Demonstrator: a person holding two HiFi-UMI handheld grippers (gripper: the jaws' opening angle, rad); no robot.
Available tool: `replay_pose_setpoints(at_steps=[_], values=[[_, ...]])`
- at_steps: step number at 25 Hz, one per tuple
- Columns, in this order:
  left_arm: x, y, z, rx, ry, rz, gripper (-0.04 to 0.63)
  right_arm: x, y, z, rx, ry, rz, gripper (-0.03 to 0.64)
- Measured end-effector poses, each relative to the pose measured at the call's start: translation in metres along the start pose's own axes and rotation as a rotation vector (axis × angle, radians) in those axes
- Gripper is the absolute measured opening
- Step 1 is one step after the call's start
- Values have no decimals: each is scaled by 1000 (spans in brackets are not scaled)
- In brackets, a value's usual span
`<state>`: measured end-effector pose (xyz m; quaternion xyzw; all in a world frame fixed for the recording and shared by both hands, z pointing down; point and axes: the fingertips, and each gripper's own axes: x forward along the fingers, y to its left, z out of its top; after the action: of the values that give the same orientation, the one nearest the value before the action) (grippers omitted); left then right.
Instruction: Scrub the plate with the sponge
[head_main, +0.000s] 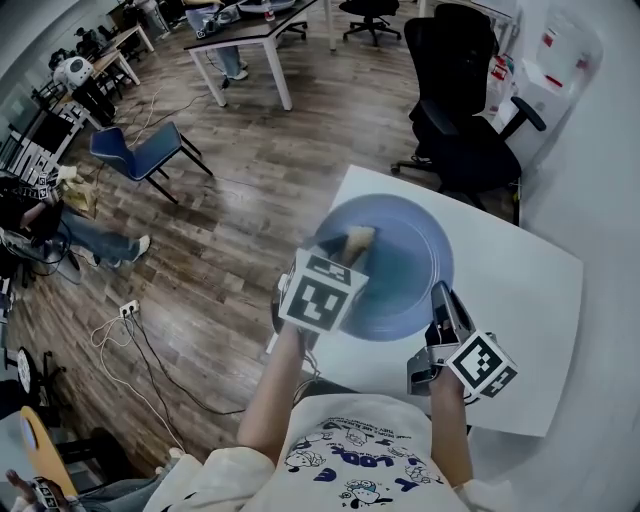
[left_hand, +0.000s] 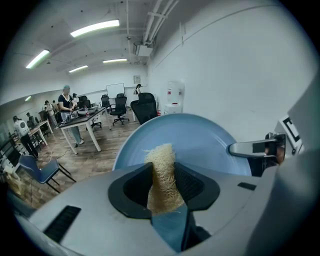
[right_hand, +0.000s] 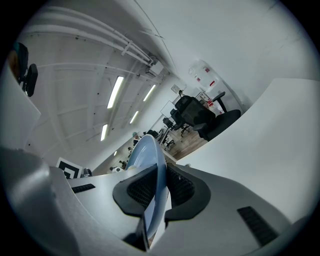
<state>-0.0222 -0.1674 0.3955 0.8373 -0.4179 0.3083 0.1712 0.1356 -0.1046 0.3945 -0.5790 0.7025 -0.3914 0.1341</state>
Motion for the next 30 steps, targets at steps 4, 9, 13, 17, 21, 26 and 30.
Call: replay_pose_setpoints(at_steps=[4, 9, 13, 17, 21, 26, 30], values=[[1, 1, 2, 19, 12, 11, 141, 0, -2, 8, 2, -13, -5, 37], [2, 0, -1, 22, 25, 4, 141, -2, -5, 13, 6, -23, -18, 37], [3, 1, -2, 23, 31, 5, 141, -3, -7, 17, 14, -33, -23, 37], [4, -2, -6, 23, 44, 2, 141, -5, -13, 21, 25, -43, -33, 37], [4, -4, -15, 21, 56, -6, 141, -7, -15, 21, 22, -56, -42, 37], [4, -10, -21, 27, 67, -16, 141, -9, -17, 21, 26, -61, -53, 37], [4, -14, -26, 44, 77, -17, 141, -9, -19, 19, 32, -59, -57, 38]])
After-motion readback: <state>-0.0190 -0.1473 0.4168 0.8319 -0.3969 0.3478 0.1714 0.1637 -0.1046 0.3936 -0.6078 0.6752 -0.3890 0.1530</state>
